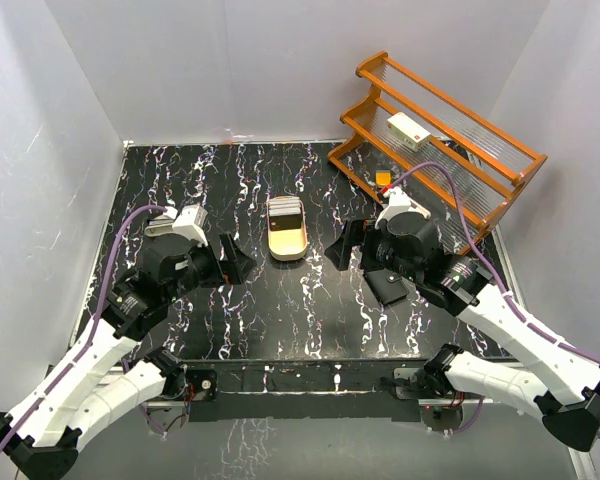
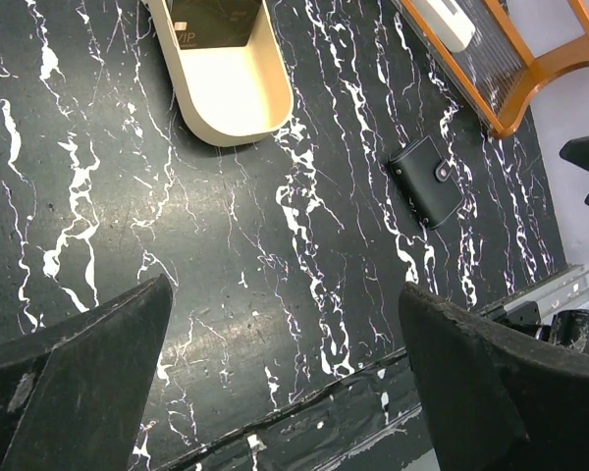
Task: Put the credit cards into the card holder
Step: Move the card holder to the center of the board.
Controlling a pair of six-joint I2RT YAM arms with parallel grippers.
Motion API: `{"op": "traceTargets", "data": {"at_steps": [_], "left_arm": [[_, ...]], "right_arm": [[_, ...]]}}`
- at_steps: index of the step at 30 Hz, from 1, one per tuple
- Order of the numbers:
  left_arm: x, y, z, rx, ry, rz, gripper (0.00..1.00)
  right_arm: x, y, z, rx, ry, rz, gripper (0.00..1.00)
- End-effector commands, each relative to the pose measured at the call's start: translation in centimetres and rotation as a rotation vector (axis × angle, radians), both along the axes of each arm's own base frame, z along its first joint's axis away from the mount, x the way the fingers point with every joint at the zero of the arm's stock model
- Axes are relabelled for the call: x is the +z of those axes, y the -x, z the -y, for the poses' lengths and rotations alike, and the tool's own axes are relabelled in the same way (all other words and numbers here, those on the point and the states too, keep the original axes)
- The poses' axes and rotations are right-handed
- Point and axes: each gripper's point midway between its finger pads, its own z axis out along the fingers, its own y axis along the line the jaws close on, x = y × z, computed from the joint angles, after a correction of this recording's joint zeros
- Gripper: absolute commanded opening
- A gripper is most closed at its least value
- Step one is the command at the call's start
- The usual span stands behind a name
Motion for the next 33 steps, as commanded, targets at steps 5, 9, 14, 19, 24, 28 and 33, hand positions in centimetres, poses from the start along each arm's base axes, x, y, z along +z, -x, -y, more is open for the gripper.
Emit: {"op": "traceTargets", "data": {"at_steps": [5,9,14,19,24,28,33], "left_arm": [[2.4,-0.3,-0.3,0.018,0.045,0.082,0.99],[2.0,-0.4,-0.5,0.025,0.032,0.074,0.99],[1.4,-0.5,-0.3,0.016,0.010,0.054,0.99],[-0.4,-1.4,0.0,0.041,-0.005,0.021,0.99],[-3.0,-2.5,-0.1,0.105,-0.059,-0.074,0.92],[-4.1,-3.8,-0.3,0.165,-0.103,-0.115,0.83],[-5.5,-5.3,0.7,0.184,-0.121,-0.158,0.80]], "right_arm": [[1.9,-0.4,0.1,-0.016,-0.040,0.048,0.98],[1.5,-0.3,0.2,-0.016,-0.033,0.043,0.98],[0.7,-0.3,0.5,-0.032,-0.012,0.026,0.98],[0.1,-0.4,0.3,-0.033,-0.008,0.008,0.98],[-0.4,-0.2,0.4,-0.028,-0.001,-0.005,0.98],[-1.3,-0.6,1.3,-0.080,0.043,-0.026,0.97],[-4.6,-1.8,2.8,-0.175,0.154,-0.066,0.92]]}}
